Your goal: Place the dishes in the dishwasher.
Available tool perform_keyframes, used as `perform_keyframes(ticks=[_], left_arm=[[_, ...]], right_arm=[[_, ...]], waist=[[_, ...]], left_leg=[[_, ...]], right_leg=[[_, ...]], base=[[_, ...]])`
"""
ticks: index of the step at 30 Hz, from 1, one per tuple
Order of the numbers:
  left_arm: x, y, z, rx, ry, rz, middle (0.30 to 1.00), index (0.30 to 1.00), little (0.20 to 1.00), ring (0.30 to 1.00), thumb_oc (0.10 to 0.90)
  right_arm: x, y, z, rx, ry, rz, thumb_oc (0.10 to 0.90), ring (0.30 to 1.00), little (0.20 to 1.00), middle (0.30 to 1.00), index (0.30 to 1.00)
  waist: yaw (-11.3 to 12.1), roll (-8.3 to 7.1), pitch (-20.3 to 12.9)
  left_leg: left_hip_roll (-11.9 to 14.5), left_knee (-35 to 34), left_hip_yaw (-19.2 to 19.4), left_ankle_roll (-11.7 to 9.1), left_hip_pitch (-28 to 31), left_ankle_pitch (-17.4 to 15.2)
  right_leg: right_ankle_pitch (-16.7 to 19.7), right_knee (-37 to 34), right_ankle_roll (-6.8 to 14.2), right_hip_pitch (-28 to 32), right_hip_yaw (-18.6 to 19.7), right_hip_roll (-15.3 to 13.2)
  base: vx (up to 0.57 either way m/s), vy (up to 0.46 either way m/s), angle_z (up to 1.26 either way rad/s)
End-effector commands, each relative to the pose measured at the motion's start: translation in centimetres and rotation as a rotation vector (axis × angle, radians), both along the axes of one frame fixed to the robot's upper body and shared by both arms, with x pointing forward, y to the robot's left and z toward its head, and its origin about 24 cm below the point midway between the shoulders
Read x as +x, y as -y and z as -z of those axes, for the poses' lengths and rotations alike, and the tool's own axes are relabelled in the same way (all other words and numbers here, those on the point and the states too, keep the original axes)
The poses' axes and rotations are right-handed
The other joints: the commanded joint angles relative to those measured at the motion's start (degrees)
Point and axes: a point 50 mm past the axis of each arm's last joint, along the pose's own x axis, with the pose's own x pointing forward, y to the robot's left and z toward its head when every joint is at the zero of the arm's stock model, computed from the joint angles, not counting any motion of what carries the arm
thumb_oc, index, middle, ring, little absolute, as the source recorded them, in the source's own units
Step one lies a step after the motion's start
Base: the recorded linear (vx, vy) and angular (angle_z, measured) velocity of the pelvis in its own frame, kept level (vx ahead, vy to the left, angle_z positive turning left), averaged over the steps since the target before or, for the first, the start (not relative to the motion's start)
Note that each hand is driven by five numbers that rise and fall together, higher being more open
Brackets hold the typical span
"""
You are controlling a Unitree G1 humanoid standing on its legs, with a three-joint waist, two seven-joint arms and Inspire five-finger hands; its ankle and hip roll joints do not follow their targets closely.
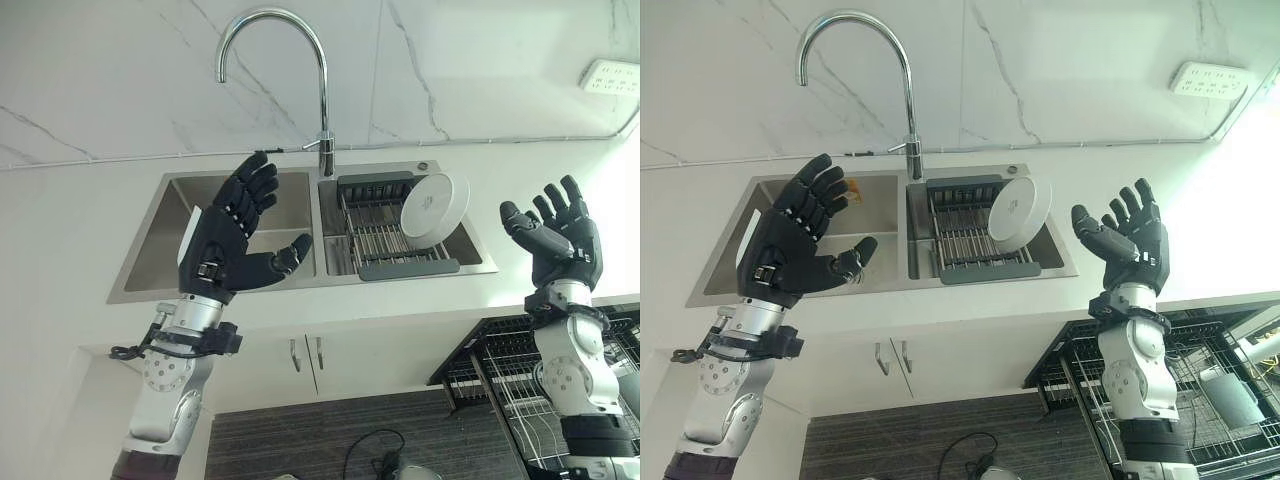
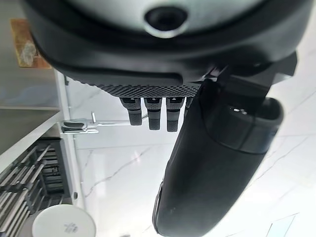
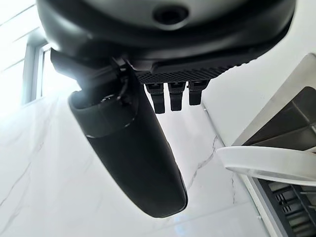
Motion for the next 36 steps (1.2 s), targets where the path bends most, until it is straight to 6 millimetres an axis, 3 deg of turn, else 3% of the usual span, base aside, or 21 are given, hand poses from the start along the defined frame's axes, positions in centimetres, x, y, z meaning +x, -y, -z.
perform_keyframes(ticks=[1, 15, 21, 36], left_arm=[[0.5, 1.2, -4.4, 0.031, 0.213, 0.082, 0.900, 0.900, 0.900, 0.900, 0.800], [1.1, 1.1, -4.6, 0.050, 0.195, 0.097, 0.900, 0.900, 0.900, 0.900, 0.800], [1.3, 0.9, -5.0, 0.062, 0.194, 0.109, 0.900, 0.900, 0.900, 0.900, 0.800], [1.4, 0.7, -5.1, 0.066, 0.183, 0.123, 0.900, 0.900, 0.900, 0.900, 0.800]], right_arm=[[0.6, 1.9, -6.4, 0.008, 0.254, 0.013, 0.800, 0.900, 0.900, 0.900, 0.900], [2.9, 5.4, -7.0, -0.007, 0.108, -0.016, 0.800, 0.900, 0.900, 0.900, 0.900], [3.7, 7.1, -5.9, -0.036, -0.075, -0.093, 0.800, 0.900, 0.900, 0.900, 0.900], [4.8, 8.2, -6.9, -0.007, -0.158, -0.203, 0.800, 0.900, 0.900, 0.900, 0.900]], waist=[[1.3, -0.87, -5.0], [3.0, -1.56, -5.5], [3.8, -2.04, -5.8], [5.1, -2.32, -5.8]], left_leg=[[0.3, 1.0, -2.5, -0.2, 1.5, -6.7], [0.5, 1.0, -3.4, -0.9, 1.4, -6.3], [0.4, 1.0, -3.7, -1.2, 1.4, -6.0], [0.5, 1.0, -4.2, -1.7, 1.3, -5.5]], right_leg=[[-6.4, 4.1, 5.5, 2.5, -2.8, -3.5], [-6.8, 4.1, 5.3, 3.4, -3.9, -3.5], [-6.9, 4.1, 5.3, 3.9, -4.6, -3.6], [-7.2, 4.1, 5.1, 4.6, -5.4, -3.7]], base=[[0.00, 0.000, 0.00], [0.00, -0.002, 0.02], [-0.01, 0.000, 0.07], [0.00, 0.001, 0.01]])
